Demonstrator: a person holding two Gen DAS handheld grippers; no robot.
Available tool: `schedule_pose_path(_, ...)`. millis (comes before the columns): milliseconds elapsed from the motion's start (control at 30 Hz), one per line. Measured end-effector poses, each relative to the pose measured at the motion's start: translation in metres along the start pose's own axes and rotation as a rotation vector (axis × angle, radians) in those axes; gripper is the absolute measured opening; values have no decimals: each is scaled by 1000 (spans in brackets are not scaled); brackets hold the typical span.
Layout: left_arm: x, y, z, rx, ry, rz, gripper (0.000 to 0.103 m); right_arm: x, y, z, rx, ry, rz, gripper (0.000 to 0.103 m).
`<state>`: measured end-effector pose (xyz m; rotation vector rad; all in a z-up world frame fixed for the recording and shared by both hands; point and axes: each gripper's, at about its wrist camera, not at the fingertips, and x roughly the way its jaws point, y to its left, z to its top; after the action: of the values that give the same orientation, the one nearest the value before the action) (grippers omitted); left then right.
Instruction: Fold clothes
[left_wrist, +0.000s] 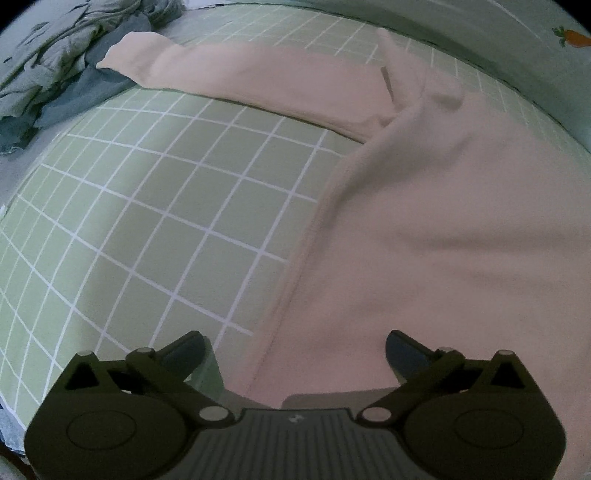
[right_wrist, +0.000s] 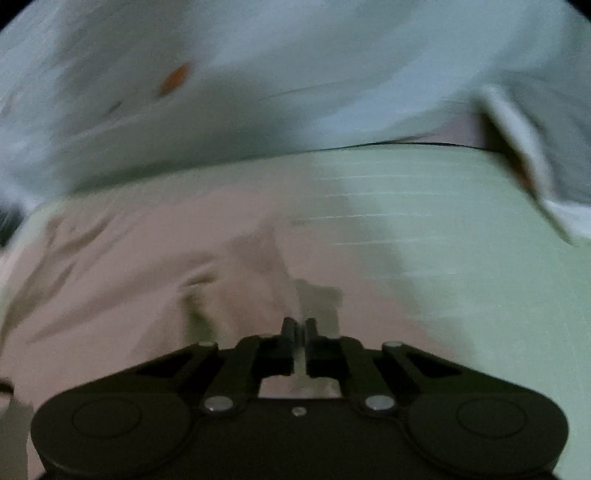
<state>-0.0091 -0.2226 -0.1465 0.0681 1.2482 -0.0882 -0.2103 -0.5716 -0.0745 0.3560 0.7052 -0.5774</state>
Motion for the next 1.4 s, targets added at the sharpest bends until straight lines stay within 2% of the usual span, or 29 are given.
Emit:
schedule_pose_path(100,1,2,0,3,-1,-2,103,-23,-47,-10,186,-31,-147,2)
schedule_pose_path(200,0,2,-1,4,-5,-3,103,-38,-90,-27,331,-10,-281,2)
schedule_pose_path(233,0,2,-2,4,-5,-3,103,-41,-100,-33,361,4,-296,2)
schedule_pose_path(300,1,1,-2,3,-7,-3,103,-44,-110,-42,400,29,-293,12)
schedule_pose_path(333,1,1,-1,2,-8,-3,103,-44,-108,-43,387,33,-280,26)
schedule_pose_path(367,1,1,-1,1,-8,-2,103,-43,-105,-43,372,37,-266,44)
schedule_pose_path(433,2,1,0,-3,-6,-1,103,-37,-90,-35,311,30,-231,58)
schedule_pose_path(467,2,1,0,-5,-5,0,103,-32,-80,-30,267,31,-201,73)
schedule_pose_path(500,2,0,0,-7,-5,1,103,-25,-68,-25,215,30,-165,83)
schedule_pose_path(533,2,0,0,-8,-6,1,103,-18,-54,-21,157,28,-129,99)
schedule_pose_path(567,1,0,0,-9,-8,2,103,-11,-39,-18,94,30,-96,102)
schedule_pose_path(700,1,-2,-1,-14,-23,4,103,11,16,-8,-138,58,2,102)
schedule_pose_path(800,0,-2,-2,-20,-31,6,103,27,40,-2,-207,87,54,85)
schedule_pose_path(867,0,-2,-2,-20,-34,6,103,36,47,3,-215,99,105,57)
schedule_pose_path(900,0,-1,-2,-20,-35,6,103,40,49,5,-209,103,120,48)
schedule_pose_path(933,0,-1,-2,-20,-36,6,103,44,48,7,-196,106,130,29)
schedule_pose_path(967,0,-1,-2,-19,-36,6,103,46,47,8,-183,107,137,17)
schedule_pose_path(1033,0,-1,-3,-19,-38,6,103,42,40,4,-155,93,117,8)
schedule_pose_path(1233,-1,-1,-4,-22,-45,7,103,-6,-7,1,27,-13,29,8)
schedule_pose_path(1400,-1,-1,-4,-23,-51,7,103,-30,-49,-21,204,2,27,15)
